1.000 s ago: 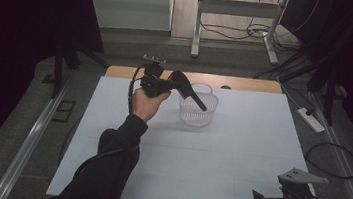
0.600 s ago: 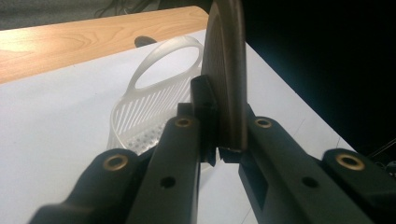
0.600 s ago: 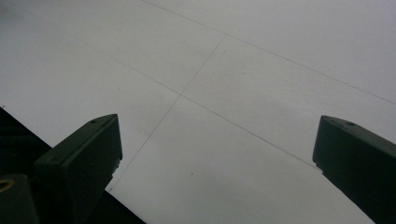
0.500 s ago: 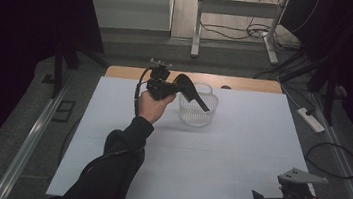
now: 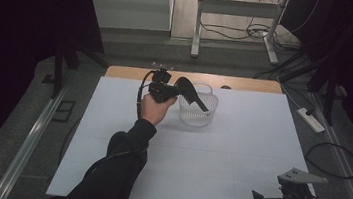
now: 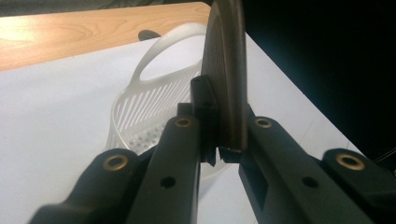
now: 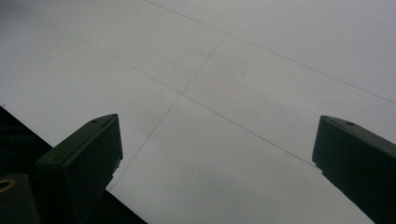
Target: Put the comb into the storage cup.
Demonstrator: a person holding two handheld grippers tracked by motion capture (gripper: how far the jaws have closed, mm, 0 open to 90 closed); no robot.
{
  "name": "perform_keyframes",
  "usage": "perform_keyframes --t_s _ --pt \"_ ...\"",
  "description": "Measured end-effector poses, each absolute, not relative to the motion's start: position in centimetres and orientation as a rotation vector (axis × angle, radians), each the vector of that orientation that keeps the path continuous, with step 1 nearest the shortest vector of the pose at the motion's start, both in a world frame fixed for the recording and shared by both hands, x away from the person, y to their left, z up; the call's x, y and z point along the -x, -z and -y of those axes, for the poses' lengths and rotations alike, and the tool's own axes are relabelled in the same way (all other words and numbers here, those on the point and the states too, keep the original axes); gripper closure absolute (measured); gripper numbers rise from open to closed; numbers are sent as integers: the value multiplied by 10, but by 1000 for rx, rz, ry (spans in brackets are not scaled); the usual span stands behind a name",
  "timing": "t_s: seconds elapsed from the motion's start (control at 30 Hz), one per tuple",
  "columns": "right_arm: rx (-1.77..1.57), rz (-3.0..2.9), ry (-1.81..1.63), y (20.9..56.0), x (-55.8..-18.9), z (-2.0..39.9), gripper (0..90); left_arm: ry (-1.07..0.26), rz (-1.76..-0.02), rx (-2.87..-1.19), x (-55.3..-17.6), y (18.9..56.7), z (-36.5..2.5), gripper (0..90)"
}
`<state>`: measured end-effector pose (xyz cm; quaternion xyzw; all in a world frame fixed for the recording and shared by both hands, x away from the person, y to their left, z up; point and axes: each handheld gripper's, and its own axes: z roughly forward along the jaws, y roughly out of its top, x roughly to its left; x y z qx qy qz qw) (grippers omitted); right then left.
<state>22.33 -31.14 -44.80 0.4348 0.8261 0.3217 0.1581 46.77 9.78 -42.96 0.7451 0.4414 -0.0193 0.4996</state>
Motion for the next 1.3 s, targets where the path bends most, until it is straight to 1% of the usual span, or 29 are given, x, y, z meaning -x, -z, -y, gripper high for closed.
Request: perform_keyframes --t_s 0.47,0.87,1.17,1.3 --pt "-1251 -2358 -918 448 -223 312 25 61 -1090 -1777 -471 443 -97 871" --pt "-1251 -2359 -916 448 -224 312 27 76 -1122 -1740 -473 455 -107 854" --pt "-1255 -2357 -913 448 -224 312 28 1 -1156 -1792 -473 460 -109 771" --pt "-1256 -2357 -914 448 -224 312 29 -43 -1161 -1818 -472 461 -107 705"
